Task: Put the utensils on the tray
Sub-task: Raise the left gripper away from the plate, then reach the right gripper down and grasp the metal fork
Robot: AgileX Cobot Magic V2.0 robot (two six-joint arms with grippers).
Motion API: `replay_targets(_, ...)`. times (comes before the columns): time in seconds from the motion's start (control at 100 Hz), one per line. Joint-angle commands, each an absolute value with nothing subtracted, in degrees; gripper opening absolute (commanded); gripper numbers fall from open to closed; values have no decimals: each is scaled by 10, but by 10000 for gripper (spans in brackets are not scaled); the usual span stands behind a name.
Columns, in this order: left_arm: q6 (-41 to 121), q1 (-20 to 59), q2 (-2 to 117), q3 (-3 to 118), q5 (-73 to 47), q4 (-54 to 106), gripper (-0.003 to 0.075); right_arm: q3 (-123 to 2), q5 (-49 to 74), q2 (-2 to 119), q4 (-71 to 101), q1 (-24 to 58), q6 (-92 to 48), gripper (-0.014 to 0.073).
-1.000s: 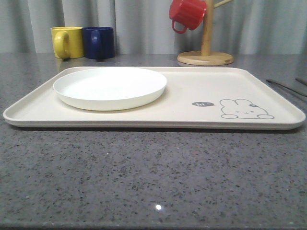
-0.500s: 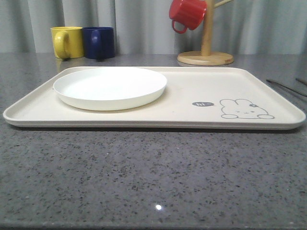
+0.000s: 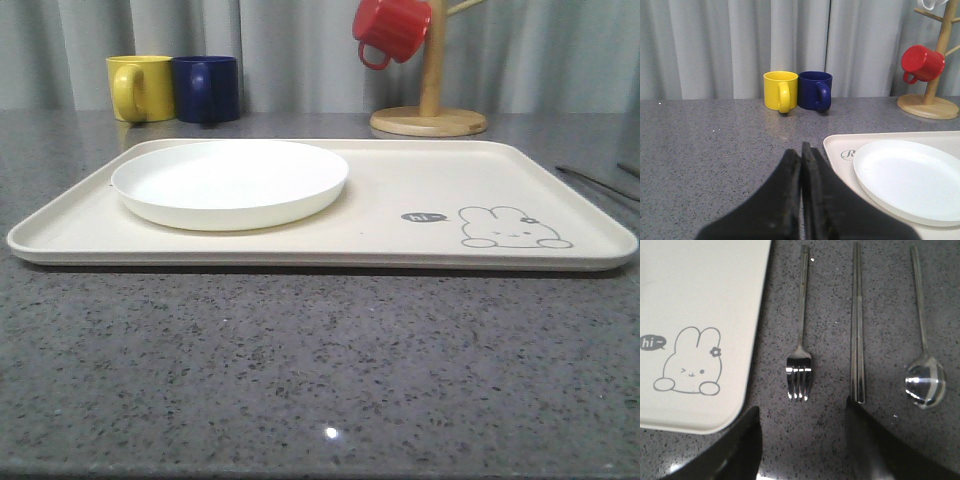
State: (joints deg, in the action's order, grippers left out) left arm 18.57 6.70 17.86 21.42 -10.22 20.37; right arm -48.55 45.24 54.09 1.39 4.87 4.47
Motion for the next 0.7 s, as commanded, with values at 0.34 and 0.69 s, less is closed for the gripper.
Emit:
replay_targets(0.34,186,66,182,229,-53,207,-17,-617,406,725,15,49,29,395)
replay_targets(0.69,186,66,182,229,-53,207,-17,-640,390,822,15,49,19,395)
